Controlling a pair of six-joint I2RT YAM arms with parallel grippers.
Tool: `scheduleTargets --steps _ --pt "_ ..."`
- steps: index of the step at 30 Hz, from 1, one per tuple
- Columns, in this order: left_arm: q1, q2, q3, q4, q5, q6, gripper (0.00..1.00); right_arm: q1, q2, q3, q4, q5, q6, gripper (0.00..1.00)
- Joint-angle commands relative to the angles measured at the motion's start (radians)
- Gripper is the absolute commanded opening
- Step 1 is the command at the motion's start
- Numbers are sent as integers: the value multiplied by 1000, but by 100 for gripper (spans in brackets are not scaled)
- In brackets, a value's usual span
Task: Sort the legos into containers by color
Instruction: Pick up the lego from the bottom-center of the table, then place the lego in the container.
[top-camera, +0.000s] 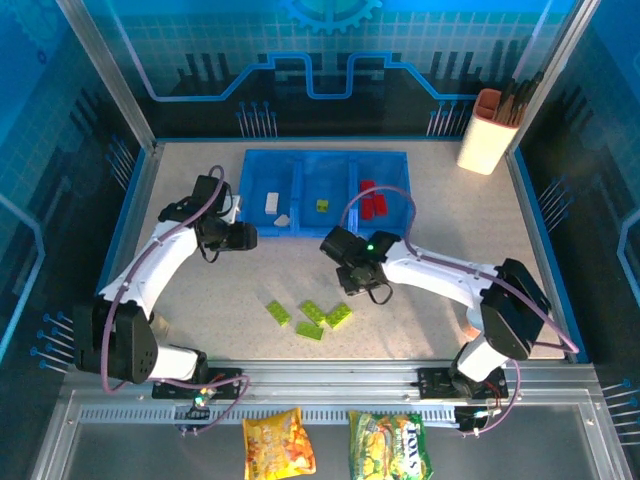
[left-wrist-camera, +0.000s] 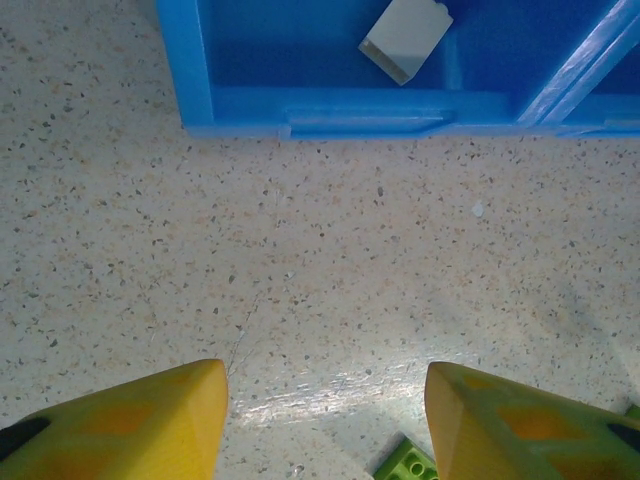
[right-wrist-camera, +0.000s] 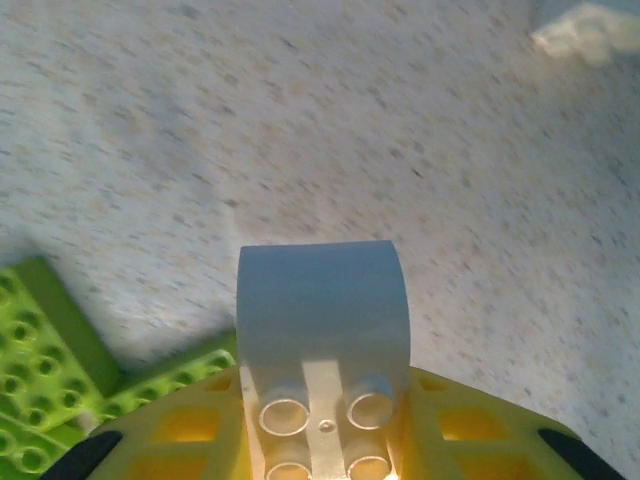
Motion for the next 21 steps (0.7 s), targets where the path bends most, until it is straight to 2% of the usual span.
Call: scheduleTargets --steps 1,10,16,21 --pt "10 -32 -19 18 -1 7 56 36 68 100 -1 4 -50 32" --pt "9 -108 -42 57 -18 3 56 65 271 338 63 -46 -107 31" --pt "9 -152 -55 74 -55 8 56 69 371 446 147 -78 -134 30" --pt "9 -174 -67 92 -43 6 56 68 432 517 230 -87 -148 29"
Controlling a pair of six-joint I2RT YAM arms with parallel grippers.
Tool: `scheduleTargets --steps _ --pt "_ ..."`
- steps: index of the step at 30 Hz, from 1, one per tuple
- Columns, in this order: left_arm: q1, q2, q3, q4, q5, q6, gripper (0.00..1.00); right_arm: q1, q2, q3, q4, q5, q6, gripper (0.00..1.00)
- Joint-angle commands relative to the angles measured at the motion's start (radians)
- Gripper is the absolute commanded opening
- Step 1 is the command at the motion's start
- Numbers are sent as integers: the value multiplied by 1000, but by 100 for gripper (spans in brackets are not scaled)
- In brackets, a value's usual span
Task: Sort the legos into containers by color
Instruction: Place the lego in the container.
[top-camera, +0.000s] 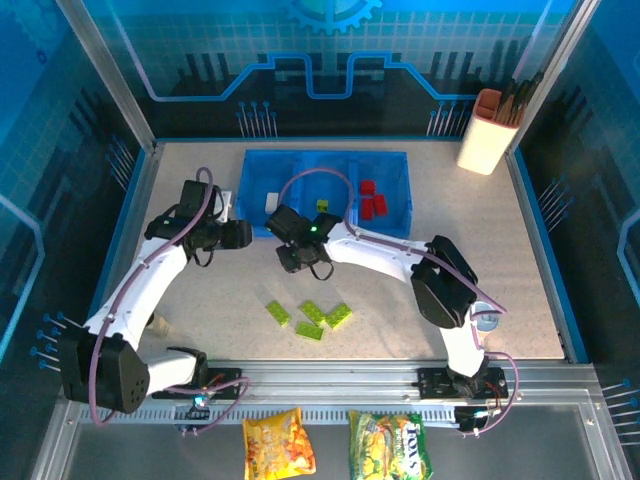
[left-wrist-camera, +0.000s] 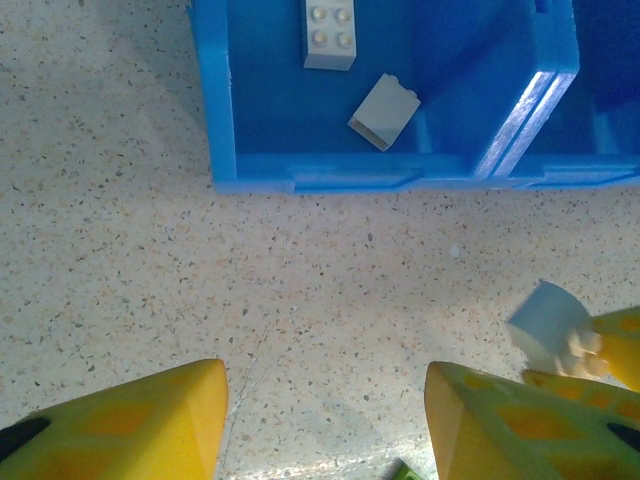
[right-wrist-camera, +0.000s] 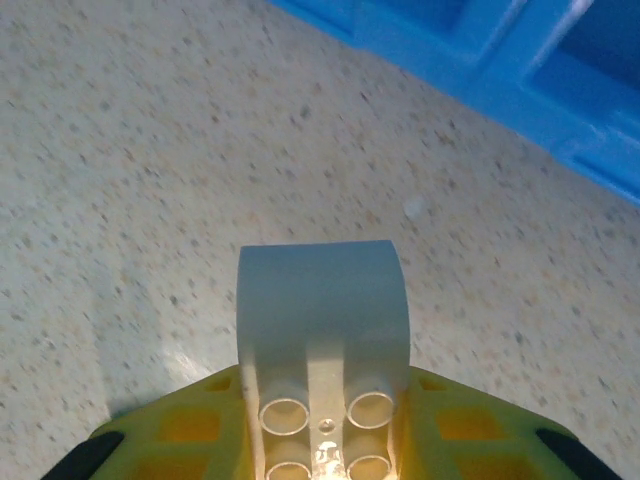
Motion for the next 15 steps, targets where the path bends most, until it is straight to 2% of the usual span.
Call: scheduleTargets --steps 1,15 --pt "8 -19 -12 22 -3 3 56 12 44 66 89 -11 -25 29" --pt "7 -29 -15 32 45 -10 56 -19 199 243 327 32 -63 29"
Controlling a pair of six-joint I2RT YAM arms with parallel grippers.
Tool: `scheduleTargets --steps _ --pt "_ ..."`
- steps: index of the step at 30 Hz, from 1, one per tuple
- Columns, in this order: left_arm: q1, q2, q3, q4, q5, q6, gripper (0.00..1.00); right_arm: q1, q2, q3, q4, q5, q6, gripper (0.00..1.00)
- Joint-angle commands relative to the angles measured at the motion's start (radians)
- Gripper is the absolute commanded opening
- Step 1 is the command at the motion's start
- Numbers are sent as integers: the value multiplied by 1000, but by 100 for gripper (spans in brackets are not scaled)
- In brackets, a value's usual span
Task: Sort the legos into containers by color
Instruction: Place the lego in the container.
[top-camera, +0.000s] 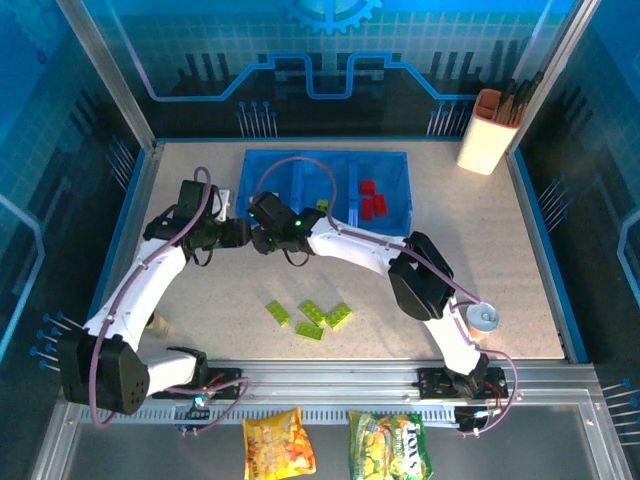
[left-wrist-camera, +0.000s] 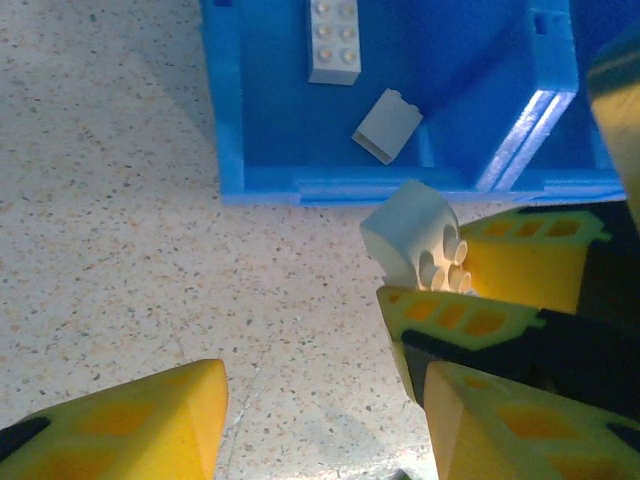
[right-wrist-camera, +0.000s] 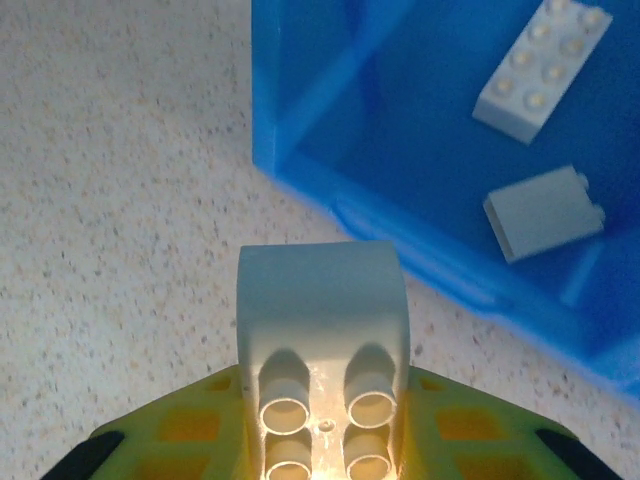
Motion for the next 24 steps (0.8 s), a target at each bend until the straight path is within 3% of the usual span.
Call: scheduleTargets --steps 1,9,17,24 --pt "-3 -26 -13 16 50 -11 56 -15 51 65 106 34 -15 29" --pt "-6 -26 -13 23 78 -16 55 -41 144 170 186 51 4 27" --pt "-6 -32 -15 24 69 -11 56 -55 295 366 121 41 15 27" --pt "-7 -32 -16 23 73 -11 56 -60 327 374 122 80 36 27"
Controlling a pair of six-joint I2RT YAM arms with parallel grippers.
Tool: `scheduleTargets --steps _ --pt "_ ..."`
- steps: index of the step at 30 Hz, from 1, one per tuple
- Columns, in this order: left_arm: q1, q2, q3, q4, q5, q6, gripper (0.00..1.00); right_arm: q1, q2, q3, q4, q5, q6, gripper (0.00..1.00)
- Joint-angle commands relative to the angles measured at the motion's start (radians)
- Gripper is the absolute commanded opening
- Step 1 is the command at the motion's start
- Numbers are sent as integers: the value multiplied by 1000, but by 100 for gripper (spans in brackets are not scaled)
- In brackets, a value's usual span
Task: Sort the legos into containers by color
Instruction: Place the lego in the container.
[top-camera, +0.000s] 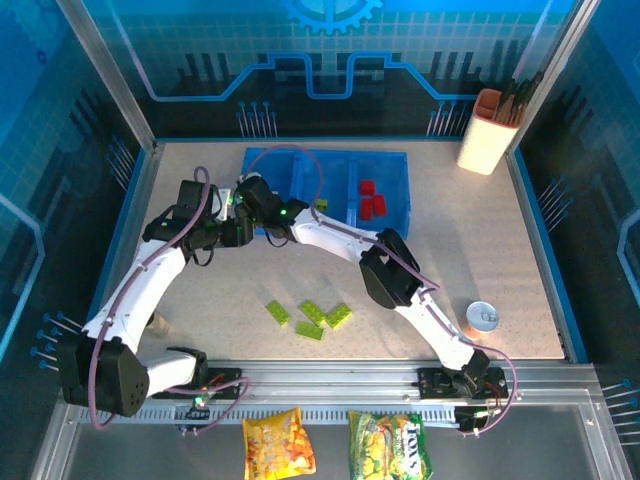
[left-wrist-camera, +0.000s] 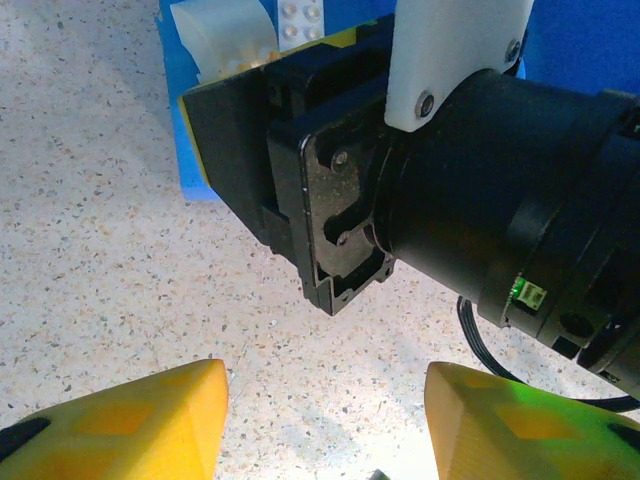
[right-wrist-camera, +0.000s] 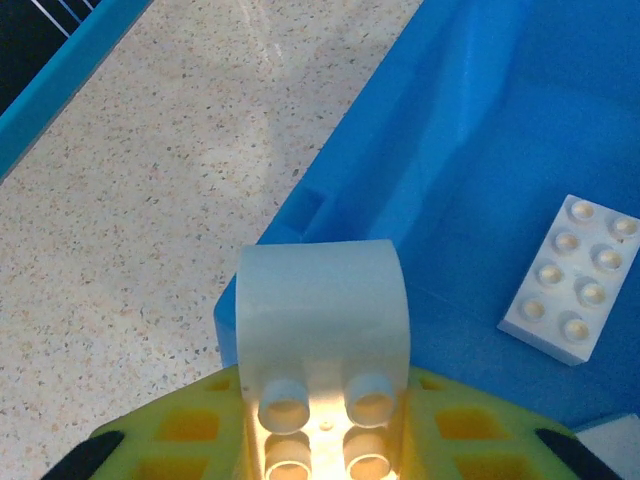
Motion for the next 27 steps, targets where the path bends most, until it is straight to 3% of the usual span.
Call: scheduleTargets --steps 1,13,27 --pt "-4 -22 -14 9 27 -2 56 -14 27 12 -3 38 27 27" --pt "-4 -19 -14 9 28 -1 56 -23 -17 -93 29 55 47 31" --pt "-4 -7 -10 9 32 0 56 -31 -77 -133 22 29 44 44"
